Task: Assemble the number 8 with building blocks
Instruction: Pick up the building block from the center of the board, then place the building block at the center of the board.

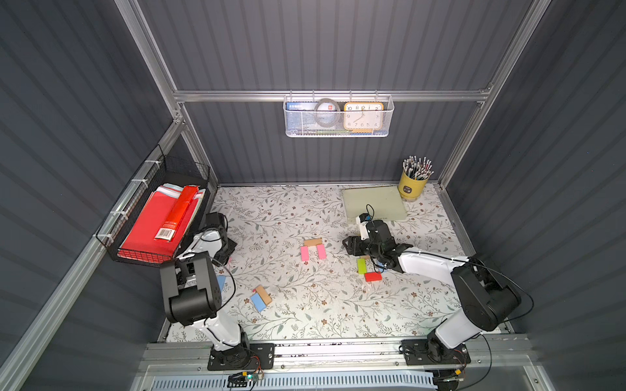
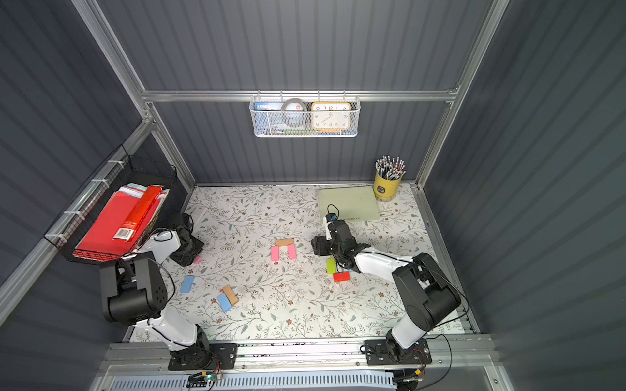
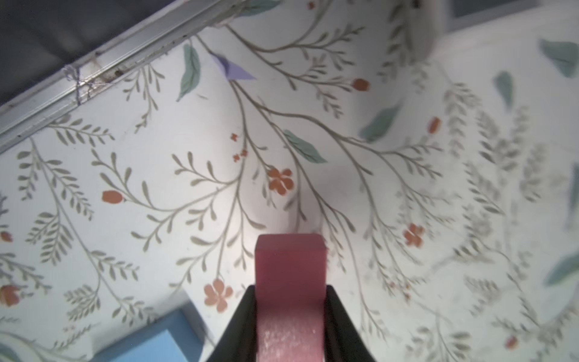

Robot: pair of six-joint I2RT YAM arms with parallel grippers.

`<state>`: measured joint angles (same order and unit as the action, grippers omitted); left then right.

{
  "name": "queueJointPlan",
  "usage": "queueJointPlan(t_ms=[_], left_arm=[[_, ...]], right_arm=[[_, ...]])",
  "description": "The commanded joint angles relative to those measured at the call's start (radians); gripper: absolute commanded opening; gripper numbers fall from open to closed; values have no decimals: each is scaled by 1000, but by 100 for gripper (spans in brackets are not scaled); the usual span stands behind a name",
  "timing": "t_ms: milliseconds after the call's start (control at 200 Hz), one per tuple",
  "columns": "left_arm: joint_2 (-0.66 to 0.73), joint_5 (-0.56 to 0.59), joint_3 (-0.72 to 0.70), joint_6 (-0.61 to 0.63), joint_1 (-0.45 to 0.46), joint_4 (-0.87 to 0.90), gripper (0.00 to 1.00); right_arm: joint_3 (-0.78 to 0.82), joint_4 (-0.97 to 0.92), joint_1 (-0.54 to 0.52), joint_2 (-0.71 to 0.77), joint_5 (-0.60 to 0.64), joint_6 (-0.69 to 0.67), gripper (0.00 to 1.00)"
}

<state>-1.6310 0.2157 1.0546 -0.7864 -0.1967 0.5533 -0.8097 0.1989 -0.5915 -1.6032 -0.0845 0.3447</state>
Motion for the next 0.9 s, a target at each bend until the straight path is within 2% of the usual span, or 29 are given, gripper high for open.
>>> queueJointPlan(t_ms=[0, 150, 265, 345, 485, 710, 895], left_arm=[[92, 69, 64, 12, 126, 81, 21], [155, 157, 157, 74, 328, 118, 21], [163, 162, 238, 176, 461, 129, 21], [146, 164, 284, 272, 567, 122, 21], [82, 232, 322, 413, 807, 139, 21], [26, 269, 234, 568, 1032, 125, 23], [-64, 239, 181, 570, 1137, 124, 23]], right_arm=[[-15, -57, 17, 30, 36, -34, 68], [-13, -106, 39, 88, 43, -52, 68], [-11, -145, 53, 144, 46, -64, 68], [-14, -177, 56, 181, 44, -82, 68], [-19, -248, 61, 246, 45, -124, 69], [-19, -355, 74, 357, 55, -195, 70], [-16, -401, 85, 441, 84, -221, 71]])
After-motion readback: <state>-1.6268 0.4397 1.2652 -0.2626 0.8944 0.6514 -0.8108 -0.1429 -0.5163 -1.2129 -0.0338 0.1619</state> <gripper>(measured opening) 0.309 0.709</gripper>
